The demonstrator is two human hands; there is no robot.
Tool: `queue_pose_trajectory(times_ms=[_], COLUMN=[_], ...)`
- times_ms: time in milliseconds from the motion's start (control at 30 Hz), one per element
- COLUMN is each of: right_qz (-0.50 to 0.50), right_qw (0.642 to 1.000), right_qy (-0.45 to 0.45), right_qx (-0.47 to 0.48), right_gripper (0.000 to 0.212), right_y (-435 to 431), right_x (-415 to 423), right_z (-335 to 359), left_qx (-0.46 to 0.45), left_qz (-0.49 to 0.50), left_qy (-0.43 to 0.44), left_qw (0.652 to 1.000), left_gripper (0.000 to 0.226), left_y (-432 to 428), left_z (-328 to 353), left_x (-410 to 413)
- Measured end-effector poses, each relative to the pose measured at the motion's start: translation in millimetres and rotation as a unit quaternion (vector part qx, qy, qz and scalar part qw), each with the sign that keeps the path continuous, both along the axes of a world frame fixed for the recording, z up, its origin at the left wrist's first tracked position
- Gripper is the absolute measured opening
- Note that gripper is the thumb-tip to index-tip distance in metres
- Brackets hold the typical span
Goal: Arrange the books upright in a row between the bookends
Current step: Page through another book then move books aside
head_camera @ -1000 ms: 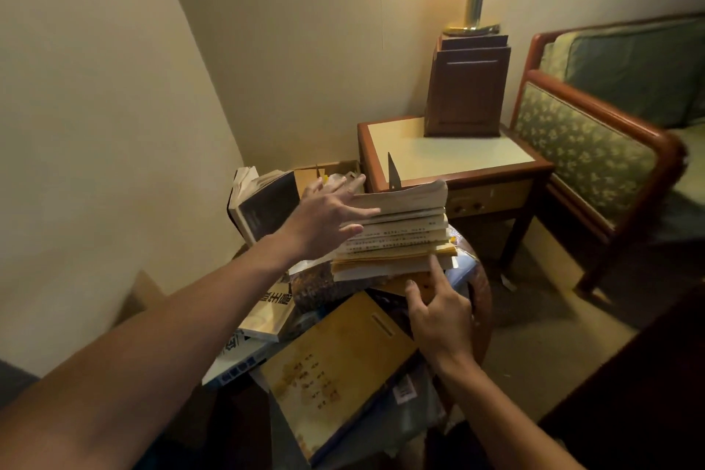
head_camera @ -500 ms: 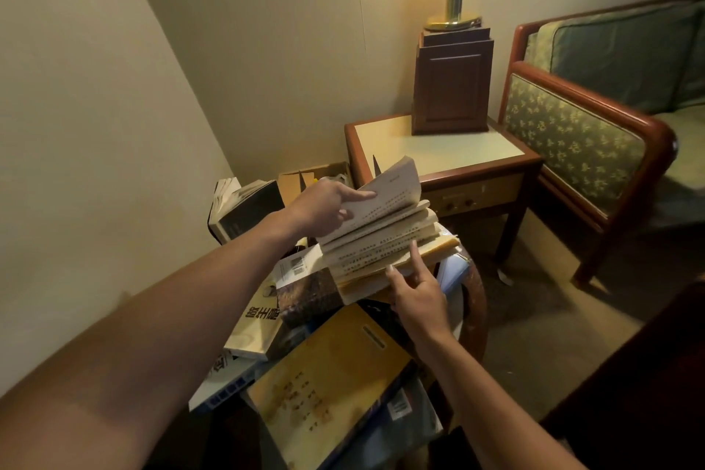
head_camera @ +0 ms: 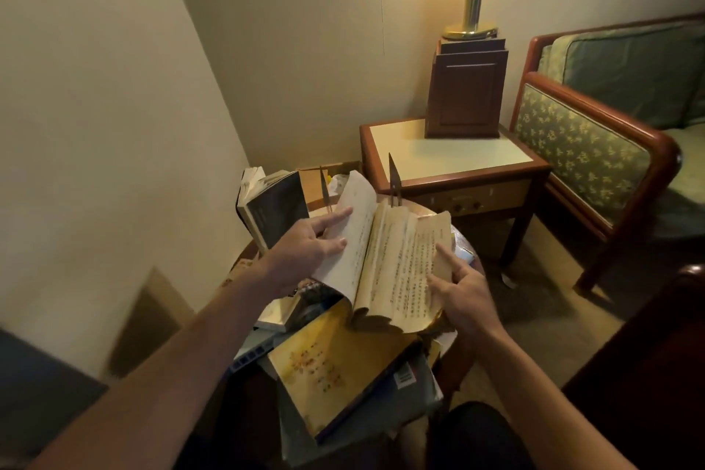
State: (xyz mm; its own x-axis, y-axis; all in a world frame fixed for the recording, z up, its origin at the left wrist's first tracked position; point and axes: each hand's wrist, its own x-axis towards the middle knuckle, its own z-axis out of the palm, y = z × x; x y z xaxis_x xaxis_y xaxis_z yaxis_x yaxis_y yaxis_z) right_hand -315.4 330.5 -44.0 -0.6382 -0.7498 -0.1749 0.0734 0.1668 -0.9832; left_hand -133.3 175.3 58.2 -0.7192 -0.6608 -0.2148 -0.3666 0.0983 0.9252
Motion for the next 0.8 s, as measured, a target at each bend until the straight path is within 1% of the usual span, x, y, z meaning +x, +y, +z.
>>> queue_pose_trajectory(times_ms=[67, 167, 267, 433, 533, 633, 667, 700, 800], right_qz=[0.041, 0.088, 0.122, 0.147, 0.174, 0.163, 0.153, 0.145, 0.115], right_qw=[0.999, 0.995, 0.990, 0.983, 0.975, 0.976, 0.977, 0.975, 0.952], right_qy=[-0.016, -0.033, -0.028, -0.032, -0.004, 0.012, 0.033, 0.072, 0.227], right_qx=[0.011, 0.039, 0.067, 0.105, 0.141, 0.147, 0.147, 0.151, 0.168], right_gripper=[0.062, 0.061, 0.062, 0.067, 0.066, 0.065, 0.063, 0.060, 0.054], right_y=[9.0, 20.4, 26.1, 27.3, 30.9, 32.1, 32.1, 31.8, 30.2], right_x=[5.8, 18.5, 31.6, 43.6, 49.3, 52.6, 53.1, 52.9, 55.0], right_z=[0.4, 0.0, -5.5, -10.8, -14.9, -23.4, -26.0, -28.3, -34.3], left_qx=[0.064, 0.120, 0.138, 0.162, 0.177, 0.162, 0.155, 0.145, 0.114], left_qz=[0.036, 0.080, 0.118, 0.195, 0.222, 0.230, 0.233, 0.236, 0.244], left_qy=[0.033, 0.086, 0.126, 0.202, 0.213, 0.184, 0.177, 0.170, 0.154], left_qw=[0.997, 0.986, 0.975, 0.946, 0.935, 0.942, 0.944, 0.946, 0.951], left_gripper=[0.048, 0.047, 0.046, 0.050, 0.051, 0.052, 0.052, 0.052, 0.051], left_y=[18.6, 42.4, 62.2, 90.7, 105.3, 111.2, 110.8, 109.3, 104.9], left_z=[-8.4, -29.6, -49.6, -71.7, -85.0, -96.0, -97.3, -98.4, -101.3], left_x=[27.5, 64.1, 90.9, 119.0, 131.1, 135.1, 134.2, 132.8, 128.0])
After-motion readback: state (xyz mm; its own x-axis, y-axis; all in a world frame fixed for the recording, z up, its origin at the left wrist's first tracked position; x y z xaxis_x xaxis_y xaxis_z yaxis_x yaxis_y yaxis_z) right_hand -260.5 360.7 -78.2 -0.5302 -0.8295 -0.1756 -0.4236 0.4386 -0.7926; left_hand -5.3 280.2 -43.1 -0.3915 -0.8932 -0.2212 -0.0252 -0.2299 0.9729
